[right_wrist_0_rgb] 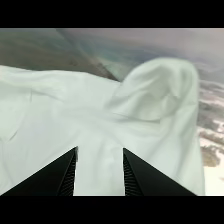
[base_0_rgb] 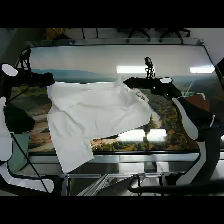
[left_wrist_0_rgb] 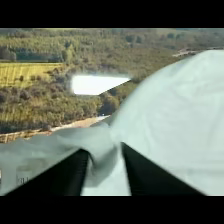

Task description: Fold the shirts.

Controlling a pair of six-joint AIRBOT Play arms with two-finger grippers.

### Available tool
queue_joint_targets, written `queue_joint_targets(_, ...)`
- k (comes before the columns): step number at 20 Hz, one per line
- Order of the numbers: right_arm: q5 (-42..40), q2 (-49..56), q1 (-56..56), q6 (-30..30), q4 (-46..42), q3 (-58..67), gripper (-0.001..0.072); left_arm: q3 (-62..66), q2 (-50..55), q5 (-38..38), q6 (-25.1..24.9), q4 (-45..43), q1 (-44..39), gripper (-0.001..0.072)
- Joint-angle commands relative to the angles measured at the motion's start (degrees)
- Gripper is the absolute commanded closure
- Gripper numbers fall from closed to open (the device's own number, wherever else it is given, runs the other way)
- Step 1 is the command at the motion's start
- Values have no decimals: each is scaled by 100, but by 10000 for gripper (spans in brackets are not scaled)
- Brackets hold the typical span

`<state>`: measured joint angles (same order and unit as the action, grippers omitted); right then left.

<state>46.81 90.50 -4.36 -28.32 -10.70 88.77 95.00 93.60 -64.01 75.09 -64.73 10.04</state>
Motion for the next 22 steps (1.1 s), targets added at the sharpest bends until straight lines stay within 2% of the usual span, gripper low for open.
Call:
queue_joint_targets(1,828,-367,645,-570,-553,28,376,772,175,-1432,219,-13,240,7)
queue_joint_targets(3,1685,-706,1213,-1405,-1486,28,322,758,13,-2227,358,-4,446,8)
queue_joint_targets(5,2573,-855,1709,-1956,-2247,26,322,85,-393,-2522,439,-24,623,8)
queue_joint_targets(8,3418,-857,2192,-2144,-2618,-39,322,-1641,-1333,-2470,393,-35,1010,8)
queue_joint_targets(12,3576,-852,2463,-2090,-2693,-170,322,-3860,-2393,-2304,216,-28,1565,8)
queue_joint_targets(16,3576,-774,2457,-1982,-2732,-192,322,-5198,-2817,-1458,76,-35,1980,8)
queue_joint_targets(20,3576,-673,2457,-1969,-2771,-192,323,-5860,-2822,-544,-118,-2,2358,8)
queue_joint_targets(22,3576,-597,2455,-1969,-2771,-192,323,-6052,-2820,-87,-332,286,2367,8)
